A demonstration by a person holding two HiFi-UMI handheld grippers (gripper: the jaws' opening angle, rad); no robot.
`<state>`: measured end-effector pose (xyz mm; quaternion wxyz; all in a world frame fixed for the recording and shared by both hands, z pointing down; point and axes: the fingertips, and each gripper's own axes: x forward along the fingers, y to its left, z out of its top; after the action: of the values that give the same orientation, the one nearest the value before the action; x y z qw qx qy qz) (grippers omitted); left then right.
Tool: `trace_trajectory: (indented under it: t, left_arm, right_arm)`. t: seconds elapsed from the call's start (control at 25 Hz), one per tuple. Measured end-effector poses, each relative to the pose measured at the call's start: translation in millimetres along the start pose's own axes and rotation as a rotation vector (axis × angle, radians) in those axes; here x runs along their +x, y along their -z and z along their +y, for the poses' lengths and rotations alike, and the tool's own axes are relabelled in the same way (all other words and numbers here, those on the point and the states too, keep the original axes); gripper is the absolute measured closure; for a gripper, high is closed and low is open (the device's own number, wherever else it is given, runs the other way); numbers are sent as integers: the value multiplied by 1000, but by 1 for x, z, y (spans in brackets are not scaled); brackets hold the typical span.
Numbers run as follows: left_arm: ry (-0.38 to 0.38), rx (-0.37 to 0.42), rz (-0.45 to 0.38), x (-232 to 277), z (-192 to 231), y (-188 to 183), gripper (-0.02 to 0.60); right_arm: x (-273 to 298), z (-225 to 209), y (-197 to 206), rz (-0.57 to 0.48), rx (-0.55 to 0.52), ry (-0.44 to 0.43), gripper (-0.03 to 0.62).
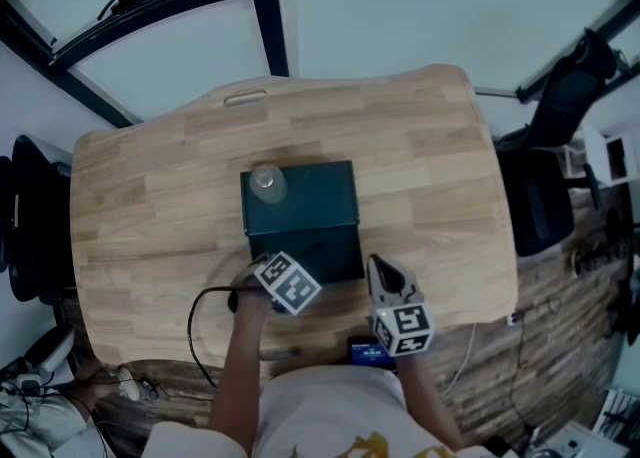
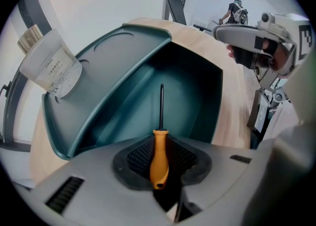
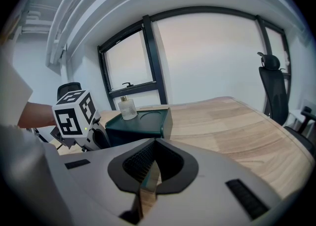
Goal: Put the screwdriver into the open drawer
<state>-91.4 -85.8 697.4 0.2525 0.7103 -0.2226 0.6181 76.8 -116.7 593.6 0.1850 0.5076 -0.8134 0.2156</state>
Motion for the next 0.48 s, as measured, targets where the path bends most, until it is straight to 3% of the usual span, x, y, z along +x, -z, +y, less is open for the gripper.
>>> trace_trajectory:
  t: [0.48]
  left_arm:
    - [-3, 40, 24, 2, -2, 1, 509]
  right_arm:
    - [0, -5, 3, 1, 4, 3, 595]
